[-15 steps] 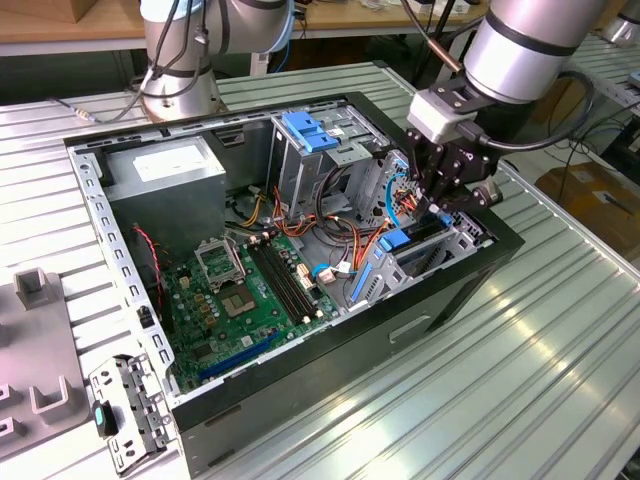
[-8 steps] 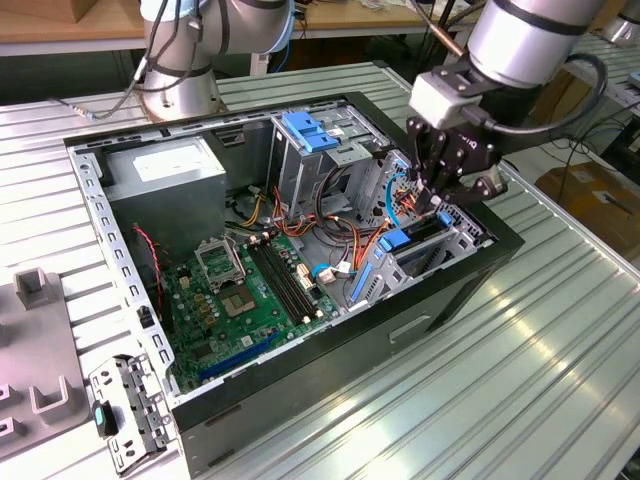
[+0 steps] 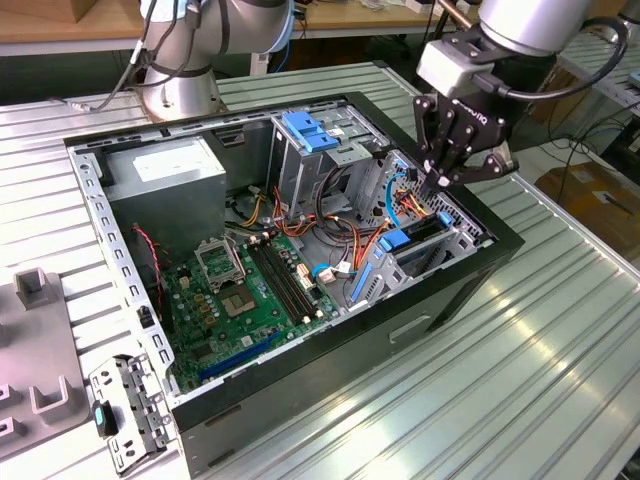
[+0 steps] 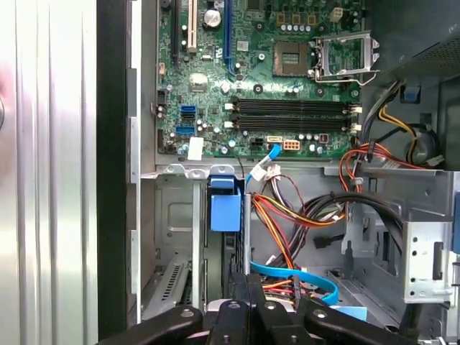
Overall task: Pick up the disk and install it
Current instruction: 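Insert the second disk wire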
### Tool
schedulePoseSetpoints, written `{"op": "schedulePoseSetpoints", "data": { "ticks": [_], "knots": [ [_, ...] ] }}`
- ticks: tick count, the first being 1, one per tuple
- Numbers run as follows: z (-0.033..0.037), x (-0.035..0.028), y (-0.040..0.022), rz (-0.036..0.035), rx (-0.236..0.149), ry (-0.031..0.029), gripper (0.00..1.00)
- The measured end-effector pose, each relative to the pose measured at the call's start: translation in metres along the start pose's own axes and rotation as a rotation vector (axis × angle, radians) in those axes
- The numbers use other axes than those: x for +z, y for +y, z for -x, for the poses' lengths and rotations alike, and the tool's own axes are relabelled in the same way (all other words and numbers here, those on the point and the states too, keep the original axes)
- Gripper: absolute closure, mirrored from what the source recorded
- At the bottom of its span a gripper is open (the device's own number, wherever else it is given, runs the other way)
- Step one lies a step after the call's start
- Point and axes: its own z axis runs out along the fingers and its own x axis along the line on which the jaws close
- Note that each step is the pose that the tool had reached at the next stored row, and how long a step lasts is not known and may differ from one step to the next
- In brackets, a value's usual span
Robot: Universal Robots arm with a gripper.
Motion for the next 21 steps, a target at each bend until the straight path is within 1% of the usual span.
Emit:
{"op": "schedulePoseSetpoints", "data": {
  "ticks": [2,4,10,11,12,13,14,15,16,17,18,19,20,21],
  "knots": [
    [0.0087,-0.0020,-0.0020,0.0026,0.000,0.0051,0.89],
    [0.0191,-0.0020,-0.0038,0.0063,0.000,0.0060,0.89],
    [0.0388,-0.0017,-0.0072,0.0208,0.000,0.0066,0.89],
    [0.0426,-0.0016,-0.0082,0.0257,0.000,0.0070,0.89],
    [0.0448,-0.0016,-0.0089,0.0302,0.000,0.0075,0.89],
    [0.0480,-0.0015,-0.0103,0.0424,0.000,0.0089,0.89],
    [0.0491,-0.0014,-0.0110,0.0504,0.000,0.0111,0.89],
    [0.0503,-0.0012,-0.0117,0.0596,0.000,0.0181,0.89],
    [0.0518,-0.0010,-0.0129,0.0662,0.000,0.0336,0.89],
    [0.0527,-0.0009,-0.0138,0.0688,0.001,0.0478,0.89],
    [0.0544,-0.0006,-0.0152,0.0713,0.001,0.0738,0.89],
    [0.0559,-0.0003,-0.0160,0.0726,0.001,0.0859,0.89],
    [0.0579,0.0000,-0.0167,0.0736,0.001,0.0930,0.89],
    [0.0602,0.0008,-0.0176,0.0750,0.001,0.1021,0.89]
  ]
}}
